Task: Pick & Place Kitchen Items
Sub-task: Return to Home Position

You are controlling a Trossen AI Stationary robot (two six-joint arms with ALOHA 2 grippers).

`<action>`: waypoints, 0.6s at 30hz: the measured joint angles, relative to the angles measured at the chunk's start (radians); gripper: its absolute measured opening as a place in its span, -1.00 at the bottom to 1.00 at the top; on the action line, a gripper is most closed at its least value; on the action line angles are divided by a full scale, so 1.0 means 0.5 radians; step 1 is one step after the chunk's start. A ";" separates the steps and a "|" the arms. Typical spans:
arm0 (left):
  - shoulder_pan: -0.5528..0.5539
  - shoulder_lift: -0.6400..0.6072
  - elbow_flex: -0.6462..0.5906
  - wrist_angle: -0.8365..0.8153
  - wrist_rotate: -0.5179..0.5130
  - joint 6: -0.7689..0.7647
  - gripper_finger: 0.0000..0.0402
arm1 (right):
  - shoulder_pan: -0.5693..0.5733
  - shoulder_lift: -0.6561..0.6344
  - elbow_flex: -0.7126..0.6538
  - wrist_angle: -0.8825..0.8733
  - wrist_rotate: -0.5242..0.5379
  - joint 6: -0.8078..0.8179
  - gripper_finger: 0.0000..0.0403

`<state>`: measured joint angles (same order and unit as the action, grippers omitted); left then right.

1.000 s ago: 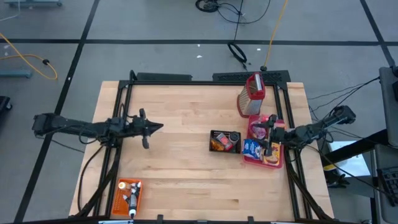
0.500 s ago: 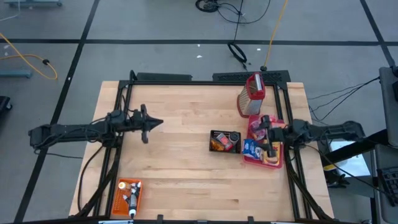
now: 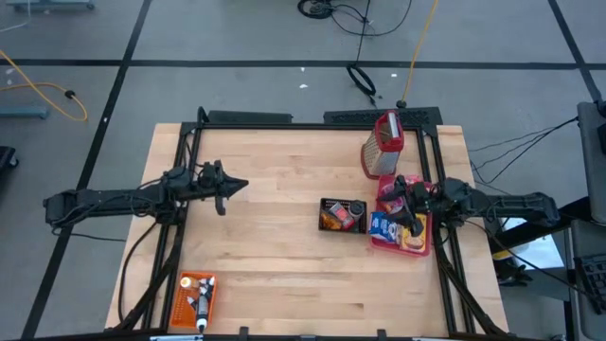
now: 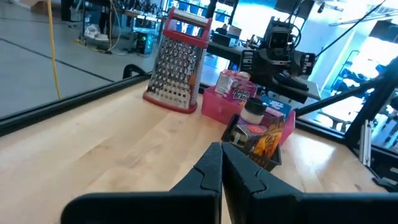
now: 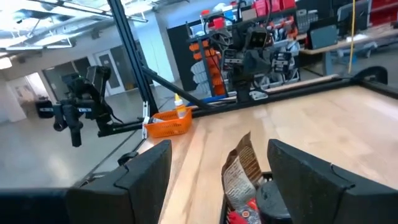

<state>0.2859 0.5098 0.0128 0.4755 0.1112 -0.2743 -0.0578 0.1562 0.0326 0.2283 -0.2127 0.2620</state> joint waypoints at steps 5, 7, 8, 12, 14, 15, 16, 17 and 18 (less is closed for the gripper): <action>0.000 0.000 0.000 -0.001 0.000 0.007 -0.98 | 0.000 0.001 0.000 -0.001 0.000 0.043 0.28; 0.000 0.000 0.000 -0.001 -0.001 0.012 -0.98 | 0.000 0.000 0.000 -0.001 0.000 0.043 0.28; 0.000 0.000 0.000 -0.001 -0.001 0.013 -0.98 | 0.008 -0.016 0.000 -0.009 0.004 0.043 0.28; 0.000 0.000 0.001 -0.001 -0.001 0.012 -0.98 | 0.036 -0.193 -0.001 -0.075 0.003 0.043 0.28; 0.000 0.000 0.001 -0.001 -0.002 0.014 -0.98 | 0.067 -0.310 -0.002 -0.090 0.009 0.044 0.28; 0.000 0.001 0.001 -0.002 -0.002 0.012 -0.98 | 0.082 -0.309 -0.002 -0.062 -0.003 0.044 0.28; 0.000 0.000 0.001 -0.003 -0.004 0.012 -0.98 | 0.094 -0.310 -0.001 -0.026 -0.004 0.044 0.28; 0.000 0.001 0.001 -0.003 -0.006 0.012 -0.98 | 0.105 -0.307 0.000 0.029 -0.004 0.044 0.28; 0.000 0.001 0.001 -0.003 -0.011 0.014 -0.98 | 0.111 -0.307 0.000 0.103 0.001 0.044 0.28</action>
<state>0.2859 0.5102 0.0133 0.4740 0.1059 -0.2671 -0.0024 0.0027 0.0326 0.2800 -0.2124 0.2840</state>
